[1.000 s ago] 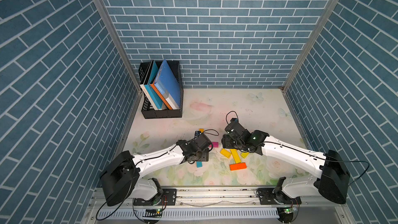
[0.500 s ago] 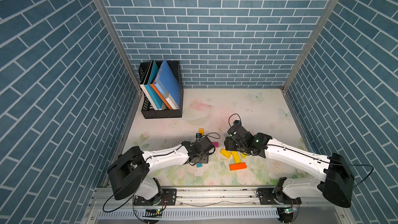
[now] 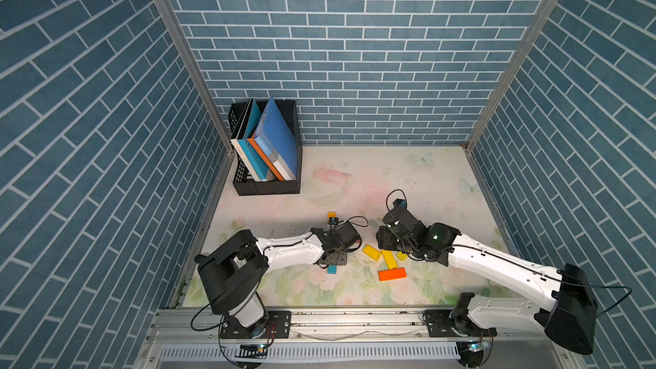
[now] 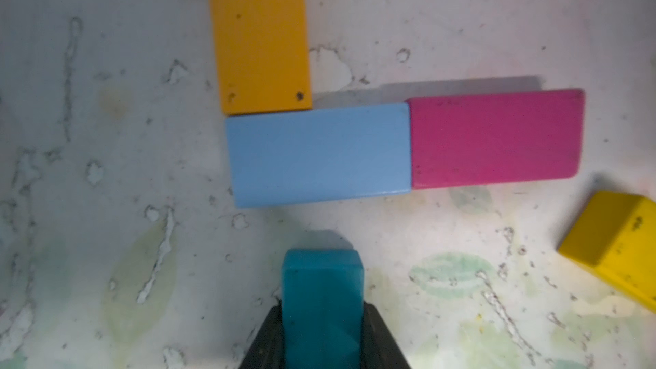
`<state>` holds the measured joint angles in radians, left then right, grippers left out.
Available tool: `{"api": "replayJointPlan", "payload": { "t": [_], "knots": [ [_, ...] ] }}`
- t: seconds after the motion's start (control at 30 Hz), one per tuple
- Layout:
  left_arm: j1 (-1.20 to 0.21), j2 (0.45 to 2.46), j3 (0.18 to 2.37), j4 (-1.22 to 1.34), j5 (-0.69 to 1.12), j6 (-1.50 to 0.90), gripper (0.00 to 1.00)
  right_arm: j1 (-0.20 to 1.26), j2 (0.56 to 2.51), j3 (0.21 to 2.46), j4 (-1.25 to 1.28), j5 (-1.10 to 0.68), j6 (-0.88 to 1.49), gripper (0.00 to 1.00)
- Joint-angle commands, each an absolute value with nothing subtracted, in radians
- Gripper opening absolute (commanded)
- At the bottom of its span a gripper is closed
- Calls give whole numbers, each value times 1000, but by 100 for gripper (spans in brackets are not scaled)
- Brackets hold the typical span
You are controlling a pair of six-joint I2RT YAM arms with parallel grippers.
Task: Assemble the letter h with building blocks
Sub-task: Assemble the building block at the center of the board.
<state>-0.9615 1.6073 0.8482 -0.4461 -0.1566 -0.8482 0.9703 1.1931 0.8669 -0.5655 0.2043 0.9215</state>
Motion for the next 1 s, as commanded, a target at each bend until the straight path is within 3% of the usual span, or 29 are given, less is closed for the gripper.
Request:
{"api": "replayJointPlan", "payload": {
  "t": [0.0, 0.2, 0.23, 0.33, 0.4, 0.5, 0.57, 0.9, 0.97],
  "knots": [
    [-951, 1619, 874, -446, -171, -841, 28, 970, 1171, 852, -610, 233, 957, 61],
    [-951, 1608, 860, -459, -186, -874, 27, 970, 1164, 845, -612, 235, 961, 61],
    [-951, 1603, 852, -457, -186, -878, 31, 970, 1166, 847, -613, 235, 961, 61],
    [-951, 1590, 840, -455, -184, -893, 66, 968, 1166, 850, -616, 235, 960, 61],
    [-951, 1584, 835, -452, -186, -894, 70, 970, 1166, 851, -623, 237, 960, 61],
    [-951, 1581, 830, -449, -185, -899, 61, 968, 1165, 856, -626, 239, 960, 61],
    [-950, 1583, 830, -449, -186, -903, 45, 970, 1164, 855, -626, 239, 961, 61],
    [-923, 1581, 839, -469, -207, -892, 30, 969, 1172, 859, -627, 241, 962, 61],
    [-918, 1579, 839, -469, -209, -887, 31, 969, 1175, 860, -626, 239, 962, 61]
  ]
}}
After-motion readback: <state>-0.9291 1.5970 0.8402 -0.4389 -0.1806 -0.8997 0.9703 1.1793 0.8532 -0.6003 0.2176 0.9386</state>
